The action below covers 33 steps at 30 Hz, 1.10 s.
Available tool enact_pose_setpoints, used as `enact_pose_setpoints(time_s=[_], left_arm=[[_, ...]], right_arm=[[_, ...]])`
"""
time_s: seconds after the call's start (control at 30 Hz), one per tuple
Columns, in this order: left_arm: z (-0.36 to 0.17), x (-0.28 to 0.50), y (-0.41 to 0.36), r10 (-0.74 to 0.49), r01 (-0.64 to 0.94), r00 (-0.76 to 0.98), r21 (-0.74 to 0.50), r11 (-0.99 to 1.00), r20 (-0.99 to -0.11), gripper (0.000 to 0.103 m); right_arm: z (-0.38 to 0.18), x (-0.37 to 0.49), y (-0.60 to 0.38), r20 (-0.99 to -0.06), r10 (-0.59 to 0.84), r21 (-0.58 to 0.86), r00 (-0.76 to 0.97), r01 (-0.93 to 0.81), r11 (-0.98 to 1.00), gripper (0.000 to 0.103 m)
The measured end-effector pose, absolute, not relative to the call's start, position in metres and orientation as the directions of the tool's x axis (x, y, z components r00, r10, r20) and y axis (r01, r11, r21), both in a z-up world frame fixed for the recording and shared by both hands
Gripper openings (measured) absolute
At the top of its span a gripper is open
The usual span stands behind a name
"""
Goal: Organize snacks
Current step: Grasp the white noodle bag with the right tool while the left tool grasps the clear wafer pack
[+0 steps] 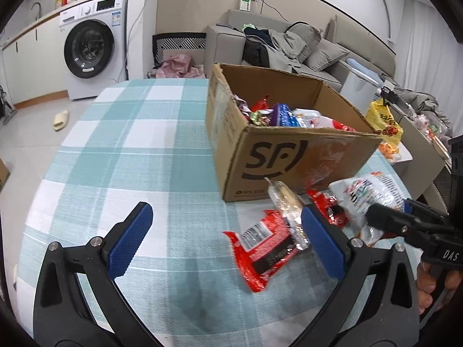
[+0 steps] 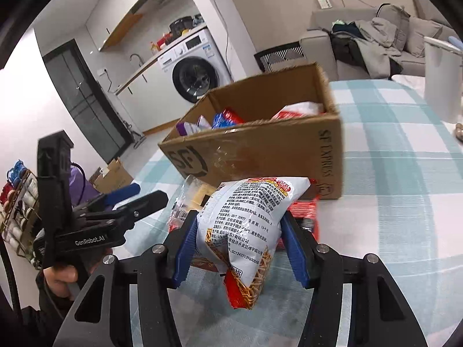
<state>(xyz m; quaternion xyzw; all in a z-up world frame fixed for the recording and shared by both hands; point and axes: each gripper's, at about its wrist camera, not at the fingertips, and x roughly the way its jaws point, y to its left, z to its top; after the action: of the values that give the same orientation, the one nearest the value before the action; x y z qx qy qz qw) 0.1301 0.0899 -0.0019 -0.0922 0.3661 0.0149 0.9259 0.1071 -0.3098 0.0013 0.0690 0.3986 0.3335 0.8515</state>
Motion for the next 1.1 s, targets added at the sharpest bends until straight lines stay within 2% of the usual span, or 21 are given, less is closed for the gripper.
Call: enact_pose_setpoints(time_s=[0.2, 0.53, 0.73, 0.83, 0.9, 1.1], left_arm=[[-0.008, 0.136, 0.074, -0.063, -0.067, 0.718, -0.159, 0.985, -0.694, 0.102], [-0.021, 0.144, 0.03, 0.018, -0.028, 0.702, -0.003, 1.0, -0.712, 0.102], [-0.029, 0.155, 0.02, -0.056, 0.013, 0.674, -0.064, 0.998, -0.736, 0.1], [-0.032, 0.16, 0.017, -0.08, 0.036, 0.666, -0.076, 0.996, -0.741, 0.091], [-0.034, 0.163, 0.017, -0.109, 0.049, 0.659, -0.103, 0.994, -0.744, 0.079], [-0.036, 0.169, 0.021, -0.153, 0.05, 0.664, -0.16, 0.986, -0.732, 0.052]], right_arm=[[0.008, 0.107, -0.332, -0.617, 0.614, 0.392, 0.492, -0.484, 0.782, 0.057], [0.01, 0.114, -0.353, -0.621, 0.597, 0.398, 0.509, -0.451, 0.799, 0.057], [0.01, 0.117, -0.358, -0.621, 0.59, 0.405, 0.516, -0.434, 0.805, 0.057], [0.009, 0.117, -0.359, -0.625, 0.586, 0.402, 0.515, -0.431, 0.808, 0.057], [0.007, 0.117, -0.359, -0.628, 0.584, 0.404, 0.514, -0.427, 0.809, 0.057], [0.006, 0.117, -0.357, -0.633, 0.583, 0.4, 0.509, -0.429, 0.81, 0.057]])
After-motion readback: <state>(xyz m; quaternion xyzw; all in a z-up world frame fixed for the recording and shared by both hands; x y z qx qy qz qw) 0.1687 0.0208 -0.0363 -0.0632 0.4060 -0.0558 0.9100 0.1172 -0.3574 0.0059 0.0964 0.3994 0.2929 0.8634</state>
